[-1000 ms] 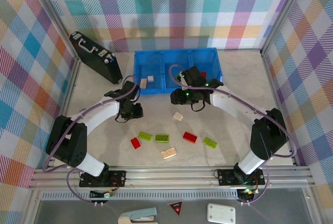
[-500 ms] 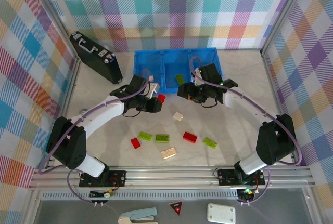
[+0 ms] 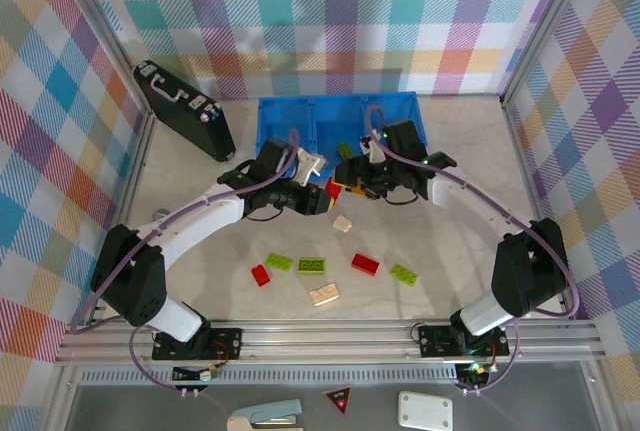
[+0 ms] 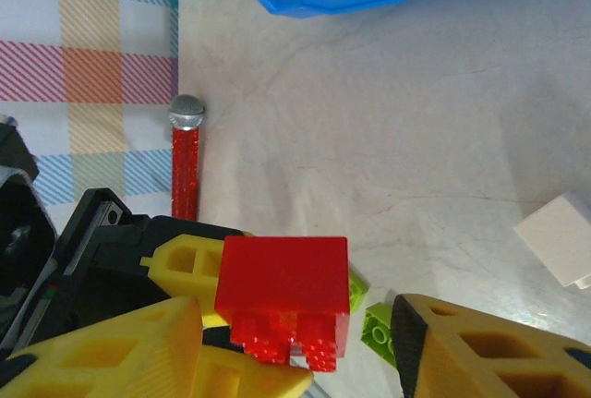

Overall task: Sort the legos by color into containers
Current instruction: Place the lego in the container.

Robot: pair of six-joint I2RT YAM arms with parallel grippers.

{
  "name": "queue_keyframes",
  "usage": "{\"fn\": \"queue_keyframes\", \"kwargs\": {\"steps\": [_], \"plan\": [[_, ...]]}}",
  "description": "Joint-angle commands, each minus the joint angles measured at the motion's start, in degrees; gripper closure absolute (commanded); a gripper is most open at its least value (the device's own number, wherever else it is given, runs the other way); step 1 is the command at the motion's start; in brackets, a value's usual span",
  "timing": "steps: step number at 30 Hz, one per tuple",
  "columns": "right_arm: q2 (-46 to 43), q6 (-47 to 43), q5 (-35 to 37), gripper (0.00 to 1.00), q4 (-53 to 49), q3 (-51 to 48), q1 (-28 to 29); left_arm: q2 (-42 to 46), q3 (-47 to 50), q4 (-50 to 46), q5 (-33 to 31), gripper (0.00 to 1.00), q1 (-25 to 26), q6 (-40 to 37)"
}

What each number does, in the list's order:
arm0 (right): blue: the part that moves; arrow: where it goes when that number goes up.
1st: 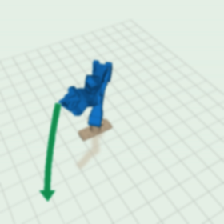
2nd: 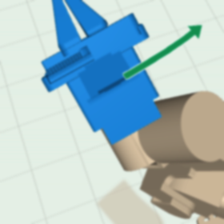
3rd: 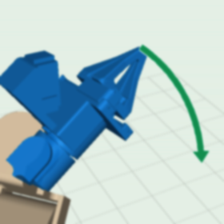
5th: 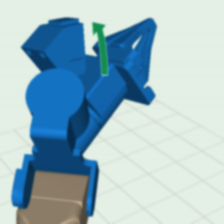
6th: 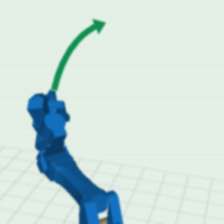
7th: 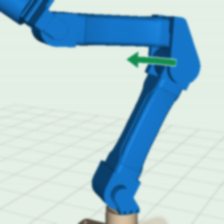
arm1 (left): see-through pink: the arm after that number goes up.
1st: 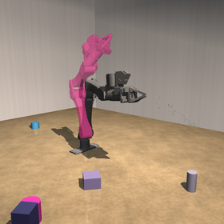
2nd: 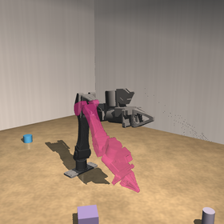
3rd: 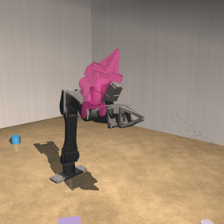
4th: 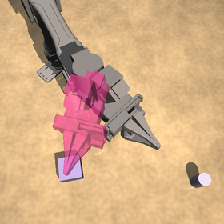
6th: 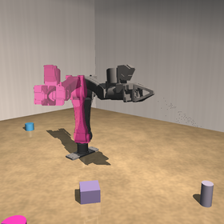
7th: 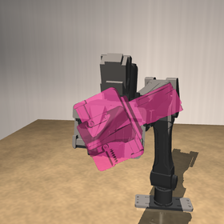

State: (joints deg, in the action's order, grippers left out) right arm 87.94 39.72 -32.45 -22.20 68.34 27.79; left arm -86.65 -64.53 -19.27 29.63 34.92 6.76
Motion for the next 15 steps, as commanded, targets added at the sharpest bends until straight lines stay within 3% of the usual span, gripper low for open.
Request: {"fn": "queue_keyframes", "kwargs": {"steps": [1, 10, 15], "plan": [[1.19, 0.46, -3.24, 0.44, 1.02, 0.81, -0.28, -0.36, -1.81, 1.30, 1.68, 0.77, 0.94, -1.23], [1.55, 0.09, -3.14, 0.56, -0.04, 1.11, -0.28, -0.63, -2.44, 0.91, 1.23, 0.74, 1.73, -1.58], [1.28, -0.61, -1.52, 0.60, -1.23, 1.69, -0.33, -0.27, -2.16, 0.74, -0.57, 0.65, 1.82, -1.49]]}}
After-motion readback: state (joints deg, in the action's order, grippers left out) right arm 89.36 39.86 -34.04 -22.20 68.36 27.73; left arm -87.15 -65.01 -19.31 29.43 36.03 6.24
